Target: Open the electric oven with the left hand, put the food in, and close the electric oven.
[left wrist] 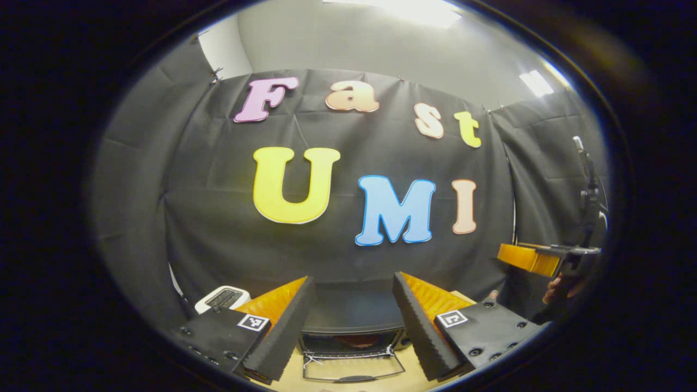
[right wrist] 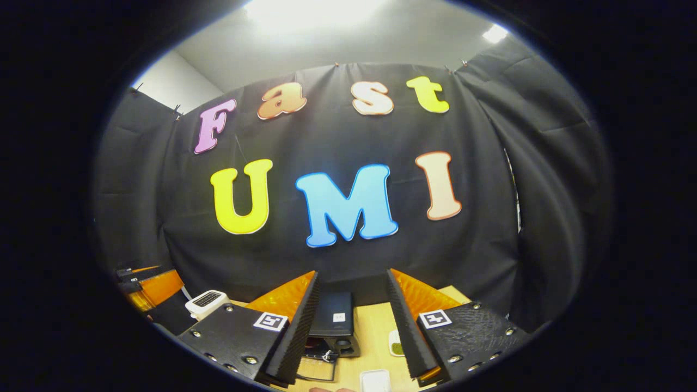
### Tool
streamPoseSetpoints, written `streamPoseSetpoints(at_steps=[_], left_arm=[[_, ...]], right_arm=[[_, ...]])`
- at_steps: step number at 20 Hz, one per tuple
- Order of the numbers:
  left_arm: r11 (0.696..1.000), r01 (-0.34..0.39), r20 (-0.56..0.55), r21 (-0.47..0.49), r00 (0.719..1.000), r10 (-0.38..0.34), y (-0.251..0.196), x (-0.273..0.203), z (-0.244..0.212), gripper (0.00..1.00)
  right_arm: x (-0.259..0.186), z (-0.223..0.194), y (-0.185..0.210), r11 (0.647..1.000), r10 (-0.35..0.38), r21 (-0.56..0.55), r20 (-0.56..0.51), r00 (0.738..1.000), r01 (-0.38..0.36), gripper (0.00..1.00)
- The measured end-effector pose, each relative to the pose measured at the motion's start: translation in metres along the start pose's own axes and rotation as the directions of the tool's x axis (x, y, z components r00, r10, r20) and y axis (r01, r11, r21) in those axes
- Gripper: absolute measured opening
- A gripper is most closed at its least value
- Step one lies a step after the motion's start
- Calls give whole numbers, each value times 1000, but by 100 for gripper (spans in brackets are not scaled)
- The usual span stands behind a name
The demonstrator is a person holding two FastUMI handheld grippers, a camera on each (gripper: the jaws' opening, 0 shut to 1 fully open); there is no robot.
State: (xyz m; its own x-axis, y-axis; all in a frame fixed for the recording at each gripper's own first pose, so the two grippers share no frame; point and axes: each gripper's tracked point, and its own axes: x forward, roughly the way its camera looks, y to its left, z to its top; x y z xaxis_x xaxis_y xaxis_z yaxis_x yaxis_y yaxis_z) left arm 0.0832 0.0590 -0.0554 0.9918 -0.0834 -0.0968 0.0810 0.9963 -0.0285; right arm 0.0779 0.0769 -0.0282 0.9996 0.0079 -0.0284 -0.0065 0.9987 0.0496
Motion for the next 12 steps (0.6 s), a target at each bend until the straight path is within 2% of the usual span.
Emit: streamPoseSetpoints(at_steps=[2,4,7,12], left_arm=[[1000,-9,11,1,1000,9,-8,-1,4,91],[999,-41,40,7,998,40,-10,-5,12,93],[1000,-29,20,7,999,28,-21,-4,3,100],[999,-34,-134,-2,990,33,-25,1,-57,100]], right_arm=[[-8,13,-5,1000,1,-18,22,1000,-1,77],[-13,18,-7,1000,8,-14,34,999,-7,88],[-16,22,-14,1000,6,-11,39,999,-6,88],[-20,18,-20,999,47,-23,32,998,-46,88]])
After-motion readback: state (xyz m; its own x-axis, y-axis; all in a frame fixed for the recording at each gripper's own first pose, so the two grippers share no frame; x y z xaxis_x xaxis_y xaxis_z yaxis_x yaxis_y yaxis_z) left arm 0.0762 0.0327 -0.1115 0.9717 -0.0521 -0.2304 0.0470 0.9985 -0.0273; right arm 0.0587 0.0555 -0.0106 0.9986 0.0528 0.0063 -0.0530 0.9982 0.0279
